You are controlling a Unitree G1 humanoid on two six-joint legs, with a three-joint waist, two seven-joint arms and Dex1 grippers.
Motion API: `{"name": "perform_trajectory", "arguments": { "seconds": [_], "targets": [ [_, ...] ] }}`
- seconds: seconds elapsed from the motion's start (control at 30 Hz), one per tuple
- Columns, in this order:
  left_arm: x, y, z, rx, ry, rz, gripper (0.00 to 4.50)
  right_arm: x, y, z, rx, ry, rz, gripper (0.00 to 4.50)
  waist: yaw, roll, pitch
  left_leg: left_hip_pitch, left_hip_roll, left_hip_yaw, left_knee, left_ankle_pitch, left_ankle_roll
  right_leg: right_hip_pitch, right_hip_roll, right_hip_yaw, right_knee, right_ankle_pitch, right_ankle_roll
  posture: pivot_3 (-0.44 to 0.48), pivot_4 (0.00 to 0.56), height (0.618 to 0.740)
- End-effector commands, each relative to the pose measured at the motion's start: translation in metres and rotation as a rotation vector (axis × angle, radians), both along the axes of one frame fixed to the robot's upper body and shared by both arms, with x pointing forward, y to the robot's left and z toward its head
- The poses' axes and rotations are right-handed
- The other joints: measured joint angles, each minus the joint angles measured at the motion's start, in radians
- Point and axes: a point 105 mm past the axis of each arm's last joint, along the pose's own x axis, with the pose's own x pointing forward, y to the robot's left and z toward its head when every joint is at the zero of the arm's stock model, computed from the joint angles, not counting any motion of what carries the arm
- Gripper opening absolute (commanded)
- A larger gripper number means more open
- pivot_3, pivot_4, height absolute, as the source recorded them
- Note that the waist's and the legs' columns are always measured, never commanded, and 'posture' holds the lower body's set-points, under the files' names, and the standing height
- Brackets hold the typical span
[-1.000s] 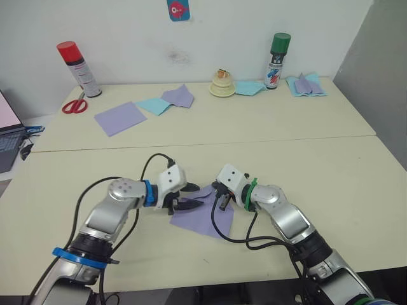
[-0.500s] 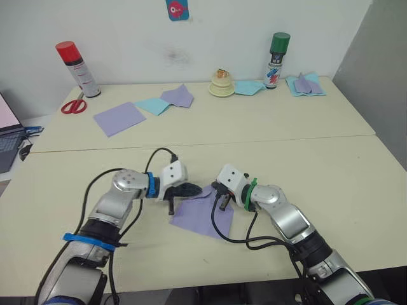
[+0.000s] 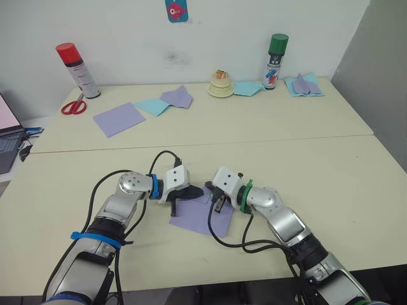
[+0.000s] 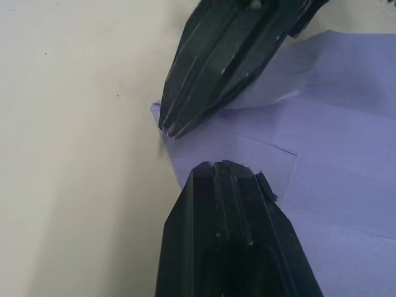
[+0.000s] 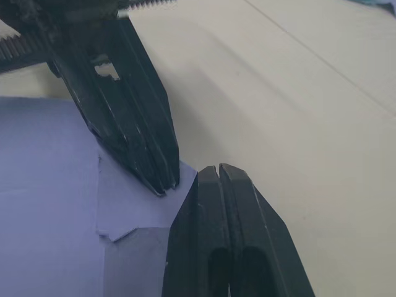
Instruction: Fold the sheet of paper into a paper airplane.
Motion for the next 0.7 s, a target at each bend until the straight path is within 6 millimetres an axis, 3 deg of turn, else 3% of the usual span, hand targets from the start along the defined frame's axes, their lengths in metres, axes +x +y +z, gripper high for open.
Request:
{"name": "perform_trajectory", "arguments": {
  "seconds": [0.03,0.2,0.33,0.43,0.57,0.7],
  "targets": [
    [-0.011,0.014,-0.031,0.089,0.100,0.038,0.03,0.006,-0.004,-0.002,-0.032,0.004,-0.040,0.00,0.000,0.000,-0.001,0.000,0.000,0.000,0.000,0.000,0.000,0.000,0.000,0.000,0.000,0.000,0.000,0.000,0.150,0.740],
    [-0.011,0.016,-0.032,0.085,0.105,0.056,0.03,0.009,-0.024,-0.019,-0.081,0.081,-0.126,0.00,0.000,0.001,-0.003,0.001,0.000,0.000,0.000,0.000,0.000,0.001,0.000,0.001,0.000,0.000,0.000,0.000,0.150,0.740],
    [-0.008,0.016,-0.032,0.057,0.123,0.092,0.03,0.010,-0.033,-0.021,-0.085,0.092,-0.171,0.00,0.001,0.001,-0.004,0.002,0.000,-0.001,0.000,0.000,0.000,0.002,0.000,0.001,0.000,0.000,0.000,0.000,0.150,0.740],
    [-0.006,0.015,-0.031,0.042,0.130,0.103,0.03,0.013,-0.033,-0.011,-0.046,0.042,-0.183,0.00,0.001,0.001,-0.005,0.003,0.000,-0.001,0.000,0.000,0.000,0.003,0.000,0.000,0.000,0.000,0.000,0.000,0.150,0.740],
    [-0.004,0.011,-0.028,0.030,0.132,0.101,0.03,0.009,-0.018,0.021,0.092,-0.067,-0.121,0.00,0.000,0.001,-0.004,0.003,0.000,-0.001,0.000,0.000,0.000,0.003,0.000,0.000,0.000,0.000,0.000,0.000,0.150,0.740],
    [-0.003,0.008,-0.025,0.011,0.137,0.103,0.03,0.004,-0.013,0.024,0.096,-0.093,-0.072,0.00,0.000,0.001,-0.004,0.003,0.000,-0.001,0.000,0.000,0.000,0.003,0.000,0.000,0.000,0.000,0.000,0.000,0.150,0.740]
  ]
}}
